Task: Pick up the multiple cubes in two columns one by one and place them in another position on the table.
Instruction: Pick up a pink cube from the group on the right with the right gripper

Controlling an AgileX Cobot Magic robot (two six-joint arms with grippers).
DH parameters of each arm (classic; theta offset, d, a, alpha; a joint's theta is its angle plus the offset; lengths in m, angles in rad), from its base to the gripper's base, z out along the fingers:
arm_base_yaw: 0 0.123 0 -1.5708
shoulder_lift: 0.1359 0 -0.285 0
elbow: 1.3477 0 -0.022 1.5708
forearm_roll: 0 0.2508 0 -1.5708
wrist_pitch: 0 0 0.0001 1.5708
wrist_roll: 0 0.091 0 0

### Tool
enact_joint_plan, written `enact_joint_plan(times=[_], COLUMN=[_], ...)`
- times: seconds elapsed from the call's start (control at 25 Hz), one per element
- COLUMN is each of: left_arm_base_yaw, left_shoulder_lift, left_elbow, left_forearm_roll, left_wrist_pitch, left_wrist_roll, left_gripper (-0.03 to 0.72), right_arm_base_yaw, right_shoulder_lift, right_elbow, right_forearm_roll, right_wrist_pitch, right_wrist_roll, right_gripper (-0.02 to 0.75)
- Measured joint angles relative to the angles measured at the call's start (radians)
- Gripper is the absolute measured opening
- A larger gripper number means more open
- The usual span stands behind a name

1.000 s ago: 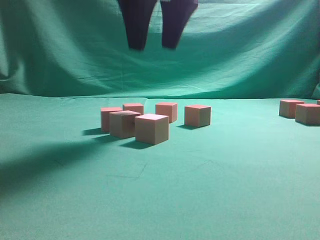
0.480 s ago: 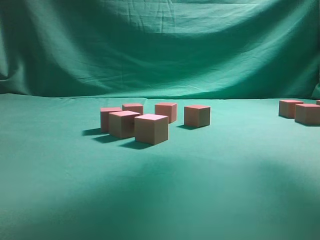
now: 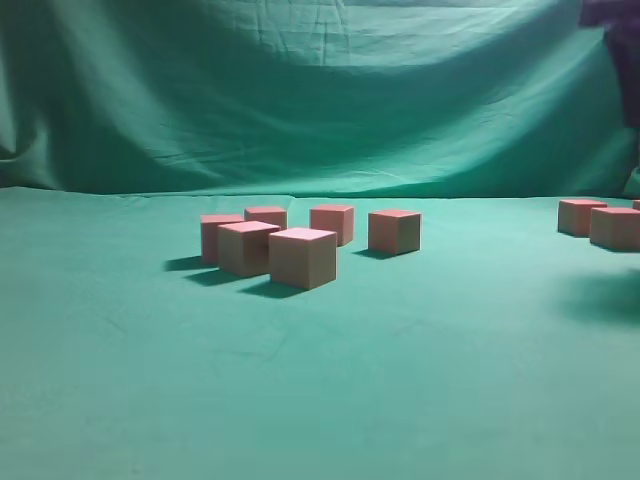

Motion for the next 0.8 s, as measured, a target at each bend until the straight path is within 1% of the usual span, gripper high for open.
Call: enact_joint_plan(times=[0.08,0.24,0.36,0.52,0.56,0.6,0.64,0.8], left_arm_base_yaw=[0.000,0.000,0.000,0.000,0.000,0.000,0.000,0.000], left_shoulder_lift=[0.000,0.000,0.000,0.000,0.000,0.000,0.000,0.000], left_elbow=[0.000,0.000,0.000,0.000,0.000,0.000,0.000,0.000], left_forearm_roll=[0.000,0.000,0.000,0.000,0.000,0.000,0.000,0.000], left_wrist_pitch=[0.000,0.000,0.000,0.000,0.000,0.000,0.000,0.000], left_wrist_roll=[0.000,0.000,0.000,0.000,0.000,0.000,0.000,0.000], left_gripper=[0.000,0.000,0.000,0.000,0.000,0.000,0.000,0.000], right_arm_base_yaw=[0.004,0.025,0.035,0.035,0.035,0.035,0.035,0.035], right_shoulder_lift=[0.024,0.092,0.144,0.191,0.198,0.201,0.202,0.204], right_elbow=[0.036,0.052,0.052,0.052,0.052,0.052,0.052,0.052], right_forearm_roll=[0.024,0.062,0.062,0.030,0.026,0.022,0.022,0.020], right_wrist_pitch=[-0.079,-0.207,-0.245,-0.255,-0.260,-0.267,-0.274,-0.292], right_wrist_roll=[-0.017,-0.101,-0.125,-0.127,-0.127,-0.127,-0.127,-0.127], right_gripper=[0.558,0.558,0.558,0.558,0.517,0.497,0.502,0.319])
